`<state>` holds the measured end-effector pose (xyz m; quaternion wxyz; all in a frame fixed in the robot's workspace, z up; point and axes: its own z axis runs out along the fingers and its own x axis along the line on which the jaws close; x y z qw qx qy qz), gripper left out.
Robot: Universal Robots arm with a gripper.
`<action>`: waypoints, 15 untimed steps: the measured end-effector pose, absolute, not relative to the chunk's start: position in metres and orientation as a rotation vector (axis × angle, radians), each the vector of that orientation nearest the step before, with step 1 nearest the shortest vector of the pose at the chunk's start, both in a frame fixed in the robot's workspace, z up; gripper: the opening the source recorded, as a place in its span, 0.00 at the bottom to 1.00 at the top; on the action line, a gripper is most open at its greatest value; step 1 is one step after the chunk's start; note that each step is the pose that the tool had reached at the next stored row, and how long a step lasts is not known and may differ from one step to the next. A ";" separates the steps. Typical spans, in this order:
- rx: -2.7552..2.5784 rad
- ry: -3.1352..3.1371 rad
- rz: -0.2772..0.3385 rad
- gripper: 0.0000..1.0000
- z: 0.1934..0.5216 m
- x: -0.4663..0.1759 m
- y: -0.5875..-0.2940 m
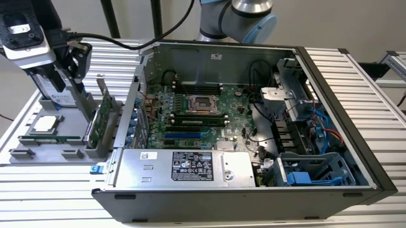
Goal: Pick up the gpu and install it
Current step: 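Pick up the gpu and move the gpu toward the slot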
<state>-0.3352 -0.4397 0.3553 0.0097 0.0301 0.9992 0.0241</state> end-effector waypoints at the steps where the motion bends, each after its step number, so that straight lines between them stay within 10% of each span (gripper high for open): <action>1: 0.094 3.120 0.075 1.00 0.355 -0.335 -0.440; 15: 0.094 3.121 0.075 1.00 0.350 -0.335 -0.440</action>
